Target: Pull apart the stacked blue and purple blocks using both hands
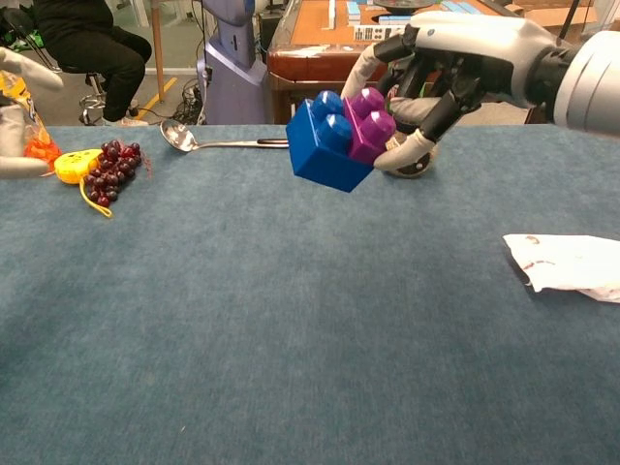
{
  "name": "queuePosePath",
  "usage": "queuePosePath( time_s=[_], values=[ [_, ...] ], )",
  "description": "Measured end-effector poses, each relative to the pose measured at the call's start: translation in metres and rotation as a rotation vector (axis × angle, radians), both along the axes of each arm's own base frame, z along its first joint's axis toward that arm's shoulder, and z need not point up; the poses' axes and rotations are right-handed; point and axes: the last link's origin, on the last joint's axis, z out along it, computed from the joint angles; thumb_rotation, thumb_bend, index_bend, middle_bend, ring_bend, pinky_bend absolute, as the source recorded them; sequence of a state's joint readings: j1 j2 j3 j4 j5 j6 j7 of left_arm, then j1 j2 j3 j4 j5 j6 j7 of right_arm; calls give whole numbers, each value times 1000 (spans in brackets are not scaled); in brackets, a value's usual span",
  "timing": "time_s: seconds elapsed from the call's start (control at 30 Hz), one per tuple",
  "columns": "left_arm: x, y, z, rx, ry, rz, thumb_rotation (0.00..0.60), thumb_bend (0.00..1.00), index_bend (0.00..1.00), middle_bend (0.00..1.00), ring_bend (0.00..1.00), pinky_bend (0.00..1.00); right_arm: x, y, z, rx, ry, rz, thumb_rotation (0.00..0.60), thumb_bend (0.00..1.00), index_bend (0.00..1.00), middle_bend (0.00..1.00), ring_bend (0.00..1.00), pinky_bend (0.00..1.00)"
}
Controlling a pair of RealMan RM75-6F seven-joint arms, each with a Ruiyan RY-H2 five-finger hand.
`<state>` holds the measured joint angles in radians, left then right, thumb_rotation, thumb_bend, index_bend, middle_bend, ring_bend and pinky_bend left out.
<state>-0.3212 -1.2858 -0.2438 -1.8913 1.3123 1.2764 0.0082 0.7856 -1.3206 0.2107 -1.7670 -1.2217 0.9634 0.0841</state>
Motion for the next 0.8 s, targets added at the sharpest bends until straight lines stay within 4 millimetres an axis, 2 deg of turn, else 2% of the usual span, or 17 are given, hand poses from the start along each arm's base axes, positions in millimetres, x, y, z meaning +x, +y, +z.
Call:
queuePosePath(
  time_s=[0.13,0.27,0.37,0.8],
  values=[
    [17,11,0,-23,-83,-1,600,26,263,744,784,918,-5,-3,2,14,-66,-9,600,360,603,1000,1000,1000],
    [31,20,-2,-62,-135,0,600,3,237,871,882,994,-5,-6,2,29,-97,-4,600,360,603,1000,1000,1000],
    [41,25,-3,-102,-169,1,600,0,230,940,941,1000,0,-7,2,47,-110,3,600,364,604,1000,1000,1000],
    [91,37,-14,-235,-226,-47,600,0,210,994,1000,1000,31,-14,10,59,-60,22,600,383,604,1000,1000,1000]
  ],
)
